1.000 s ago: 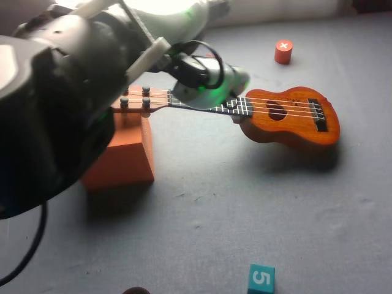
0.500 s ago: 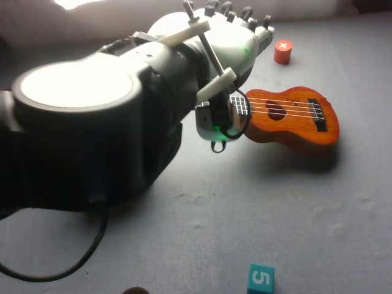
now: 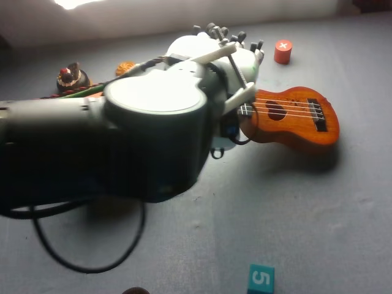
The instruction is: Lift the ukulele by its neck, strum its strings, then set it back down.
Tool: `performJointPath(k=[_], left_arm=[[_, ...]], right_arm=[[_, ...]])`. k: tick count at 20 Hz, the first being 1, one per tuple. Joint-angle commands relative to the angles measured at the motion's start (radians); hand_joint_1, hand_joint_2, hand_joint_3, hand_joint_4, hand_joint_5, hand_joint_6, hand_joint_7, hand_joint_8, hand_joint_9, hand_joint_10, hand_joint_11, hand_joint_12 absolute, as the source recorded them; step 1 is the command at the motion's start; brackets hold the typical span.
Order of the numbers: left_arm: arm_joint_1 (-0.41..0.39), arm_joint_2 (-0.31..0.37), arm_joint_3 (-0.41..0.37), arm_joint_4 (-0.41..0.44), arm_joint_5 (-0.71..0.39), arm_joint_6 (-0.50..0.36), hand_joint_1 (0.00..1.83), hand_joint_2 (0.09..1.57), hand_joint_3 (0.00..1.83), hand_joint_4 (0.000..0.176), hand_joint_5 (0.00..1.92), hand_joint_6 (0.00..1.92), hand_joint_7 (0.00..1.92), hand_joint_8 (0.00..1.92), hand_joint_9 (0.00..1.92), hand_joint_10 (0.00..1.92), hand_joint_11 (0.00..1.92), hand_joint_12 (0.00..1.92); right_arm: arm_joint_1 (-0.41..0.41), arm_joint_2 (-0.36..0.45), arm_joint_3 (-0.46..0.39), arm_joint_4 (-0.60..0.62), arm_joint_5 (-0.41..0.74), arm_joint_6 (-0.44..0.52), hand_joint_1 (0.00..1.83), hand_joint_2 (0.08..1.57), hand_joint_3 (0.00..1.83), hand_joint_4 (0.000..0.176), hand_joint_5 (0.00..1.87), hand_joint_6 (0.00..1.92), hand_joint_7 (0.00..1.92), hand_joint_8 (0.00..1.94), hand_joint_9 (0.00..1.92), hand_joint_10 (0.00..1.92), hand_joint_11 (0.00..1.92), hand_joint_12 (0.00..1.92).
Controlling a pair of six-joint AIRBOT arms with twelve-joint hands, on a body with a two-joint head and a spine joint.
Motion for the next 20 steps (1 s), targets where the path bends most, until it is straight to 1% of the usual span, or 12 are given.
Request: performJointPath(k=[1, 3, 4, 7, 8, 9, 12, 13, 15, 16, 18, 20], left_arm=[[-0.008, -0.009, 0.012, 0.066, 0.069, 0.01, 1.27, 1.0, 0.0, 0.049, 0.0, 0.0, 0.0, 0.0, 0.0, 0.0, 0.0, 0.0], [-0.007, -0.024, 0.031, 0.046, 0.098, 0.01, 1.25, 1.02, 0.01, 0.036, 0.0, 0.0, 0.0, 0.0, 0.0, 0.0, 0.0, 0.0], [-0.004, -0.029, 0.041, 0.035, 0.111, 0.009, 1.23, 1.01, 0.01, 0.04, 0.0, 0.0, 0.0, 0.0, 0.0, 0.0, 0.0, 0.0], [0.012, -0.039, 0.065, 0.03, 0.131, 0.001, 1.3, 1.02, 0.01, 0.039, 0.0, 0.0, 0.0, 0.0, 0.0, 0.0, 0.0, 0.0], [0.017, -0.042, 0.072, 0.03, 0.131, -0.004, 1.31, 1.02, 0.01, 0.047, 0.0, 0.0, 0.0, 0.0, 0.0, 0.0, 0.0, 0.0], [0.023, -0.048, 0.081, 0.03, 0.131, -0.006, 1.27, 1.02, 0.01, 0.049, 0.0, 0.0, 0.0, 0.0, 0.0, 0.0, 0.0, 0.0], [0.036, -0.064, 0.107, 0.03, 0.13, -0.006, 1.22, 0.98, 0.0, 0.044, 0.0, 0.0, 0.0, 0.0, 0.0, 0.0, 0.0, 0.0], [0.039, -0.072, 0.117, 0.031, 0.13, -0.006, 1.23, 1.02, 0.01, 0.041, 0.0, 0.0, 0.0, 0.0, 0.0, 0.0, 0.0, 0.0], [0.046, -0.089, 0.142, 0.04, 0.123, -0.006, 1.31, 1.02, 0.01, 0.039, 0.0, 0.0, 0.0, 0.0, 0.0, 0.0, 0.0, 0.0], [0.049, -0.098, 0.155, 0.046, 0.112, -0.006, 1.3, 1.02, 0.0, 0.043, 0.0, 0.0, 0.0, 0.0, 0.0, 0.0, 0.0, 0.0], [0.055, -0.116, 0.183, 0.054, 0.103, -0.006, 1.26, 1.03, 0.01, 0.041, 0.0, 0.0, 0.0, 0.0, 0.0, 0.0, 0.0, 0.0], [0.06, -0.129, 0.203, 0.061, 0.099, -0.006, 1.27, 1.04, 0.01, 0.037, 0.0, 0.0, 0.0, 0.0, 0.0, 0.0, 0.0, 0.0]], right_arm=[[0.007, 0.008, -0.002, -0.002, 0.128, 0.0, 0.03, 1.29, 0.0, 0.0, 0.16, 0.02, 0.15, 0.0, 0.11, 0.32, 0.0, 1.05], [0.006, 0.008, -0.003, -0.002, 0.128, -0.002, 0.03, 1.29, 0.0, 0.0, 0.15, 0.01, 0.15, 0.0, 0.11, 0.33, 0.0, 1.05], [0.005, 0.008, -0.003, -0.002, 0.128, -0.002, 0.01, 1.29, 0.0, 0.0, 0.14, 0.01, 0.16, 0.0, 0.11, 0.33, 0.0, 1.05], [0.005, 0.008, -0.003, -0.002, 0.128, -0.002, 0.06, 1.29, 0.0, 0.0, 0.16, 0.02, 0.17, 0.0, 0.12, 0.33, 0.0, 1.05], [0.005, 0.008, -0.003, -0.002, 0.128, -0.002, 0.04, 1.29, 0.0, 0.0, 0.16, 0.01, 0.14, 0.0, 0.11, 0.33, 0.0, 1.05], [0.005, 0.007, -0.003, -0.002, 0.128, -0.002, 0.06, 1.28, 0.0, 0.0, 0.17, 0.02, 0.15, 0.0, 0.12, 0.33, 0.0, 1.05], [0.004, 0.006, -0.003, -0.002, 0.128, -0.002, 0.09, 1.27, 0.0, 0.0, 0.19, 0.02, 0.17, 0.01, 0.13, 0.34, 0.0, 1.11], [0.004, 0.006, -0.003, -0.002, 0.128, -0.003, 0.09, 1.28, 0.0, 0.0, 0.19, 0.02, 0.17, 0.01, 0.13, 0.34, 0.0, 1.11], [0.003, 0.005, -0.003, -0.002, 0.128, -0.004, 0.05, 1.29, 0.0, 0.0, 0.17, 0.01, 0.15, 0.0, 0.11, 0.34, 0.0, 1.08], [0.003, 0.004, -0.003, -0.002, 0.128, -0.004, 0.04, 1.29, 0.0, 0.0, 0.16, 0.01, 0.15, 0.0, 0.11, 0.34, 0.0, 1.07], [0.003, 0.003, -0.003, -0.002, 0.128, -0.004, 0.04, 1.29, 0.0, 0.0, 0.15, 0.0, 0.14, 0.0, 0.11, 0.34, 0.0, 1.07], [0.002, 0.002, -0.003, -0.002, 0.128, -0.005, 0.03, 1.29, 0.0, 0.0, 0.14, 0.0, 0.14, 0.0, 0.1, 0.34, 0.0, 1.04]])
